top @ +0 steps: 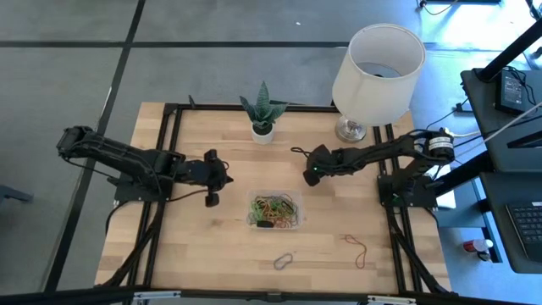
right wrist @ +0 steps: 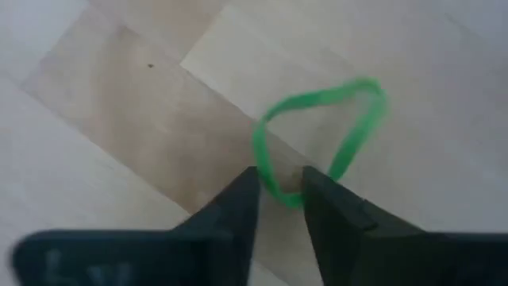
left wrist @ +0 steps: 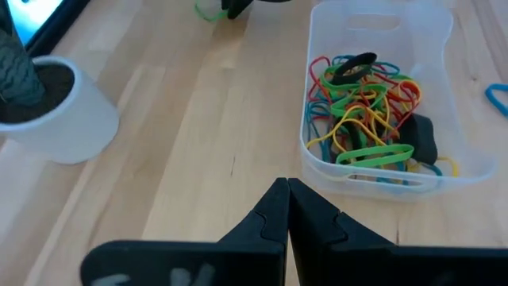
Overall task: Pick and place rubber bands into bin
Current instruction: Put the green rubber band into the transparent bin
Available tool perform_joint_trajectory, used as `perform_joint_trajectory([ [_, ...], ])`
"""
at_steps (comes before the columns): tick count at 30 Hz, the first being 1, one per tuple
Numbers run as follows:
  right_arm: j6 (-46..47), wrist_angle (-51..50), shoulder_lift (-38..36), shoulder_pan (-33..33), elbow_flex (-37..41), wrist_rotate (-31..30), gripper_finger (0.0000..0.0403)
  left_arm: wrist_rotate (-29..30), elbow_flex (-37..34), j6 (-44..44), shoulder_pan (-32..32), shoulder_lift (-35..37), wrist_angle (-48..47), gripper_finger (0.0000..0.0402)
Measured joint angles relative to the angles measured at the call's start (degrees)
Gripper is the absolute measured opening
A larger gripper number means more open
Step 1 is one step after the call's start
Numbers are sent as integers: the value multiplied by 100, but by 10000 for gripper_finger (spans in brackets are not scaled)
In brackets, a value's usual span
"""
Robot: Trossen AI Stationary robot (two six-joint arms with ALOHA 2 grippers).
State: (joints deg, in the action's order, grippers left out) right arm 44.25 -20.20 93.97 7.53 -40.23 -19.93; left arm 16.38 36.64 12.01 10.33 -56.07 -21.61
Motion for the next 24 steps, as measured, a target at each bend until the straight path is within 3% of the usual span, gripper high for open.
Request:
perform_joint_trajectory([
  [6,-190,12,-48,-106,15,225,11,0,0,441,1,-1,9,2],
  [14,-356,-362,-906,-598,63,651,5,0,0,720,7,-2,46,2],
  [24,454,-692,-2255,-2020,-1,-243,2,2,0,990,7,-2,37,2],
])
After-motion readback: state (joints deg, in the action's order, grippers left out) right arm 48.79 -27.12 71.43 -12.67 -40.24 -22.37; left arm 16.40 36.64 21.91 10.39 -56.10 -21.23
